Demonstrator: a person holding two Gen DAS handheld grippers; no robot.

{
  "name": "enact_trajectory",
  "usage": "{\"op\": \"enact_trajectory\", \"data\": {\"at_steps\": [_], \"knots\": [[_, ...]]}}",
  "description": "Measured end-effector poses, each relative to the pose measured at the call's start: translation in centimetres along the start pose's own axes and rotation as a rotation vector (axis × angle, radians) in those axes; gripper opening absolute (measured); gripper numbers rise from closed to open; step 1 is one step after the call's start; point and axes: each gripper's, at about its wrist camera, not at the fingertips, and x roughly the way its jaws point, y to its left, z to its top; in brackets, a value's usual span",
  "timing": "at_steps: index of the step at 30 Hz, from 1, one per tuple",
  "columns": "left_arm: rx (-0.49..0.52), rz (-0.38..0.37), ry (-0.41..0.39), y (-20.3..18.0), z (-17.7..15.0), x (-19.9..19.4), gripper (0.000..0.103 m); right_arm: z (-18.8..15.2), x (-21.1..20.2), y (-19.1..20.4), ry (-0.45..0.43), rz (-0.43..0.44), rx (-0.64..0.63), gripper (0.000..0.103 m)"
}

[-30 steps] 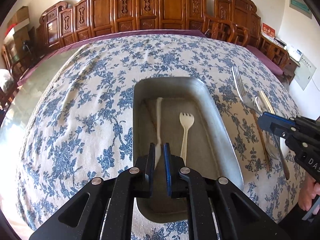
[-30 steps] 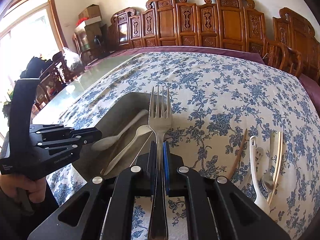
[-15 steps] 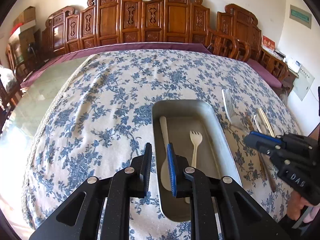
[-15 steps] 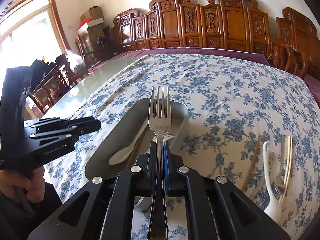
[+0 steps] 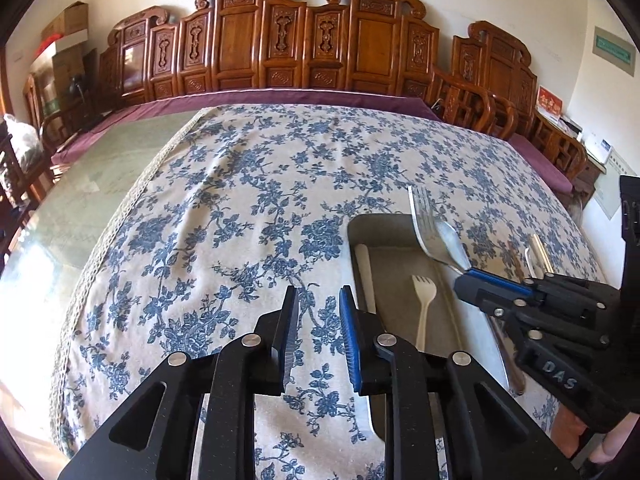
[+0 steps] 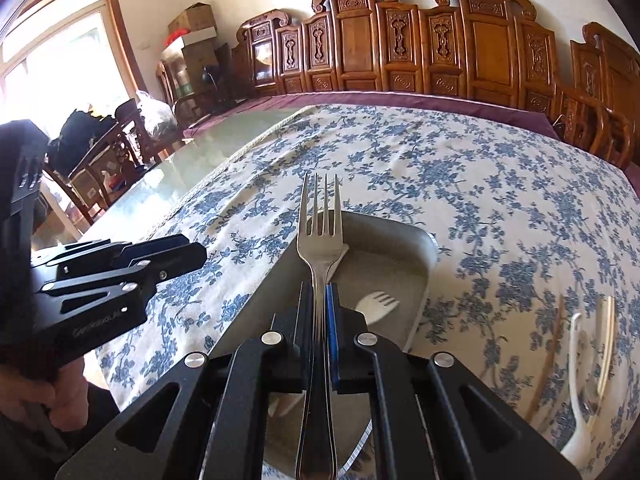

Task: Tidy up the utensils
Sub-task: 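Lower the steel fork into the tray and open the right tool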

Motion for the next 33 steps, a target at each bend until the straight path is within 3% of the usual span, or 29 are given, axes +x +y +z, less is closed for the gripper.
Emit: {"op": "enact_trajectory", "data": {"at_steps": [11,21,33], "knots": [[0.004,0.01,0.013,0.1,-0.1,0.7,0.019,-1.9,3.0,0.5,0.068,-0.064,-0.038,0.008],[0.016,0.02,0.021,-0.3,-0.4,1.1,0.021,-2.7,3.7,0.4,0.102,-0.065,-0.049,0.008],[0.017,0.016,0.019,-0.7,-0.3,1.1,0.022,-2.7,3.0,0.5,0.083,-0.058,-0.063,0.009]]}}
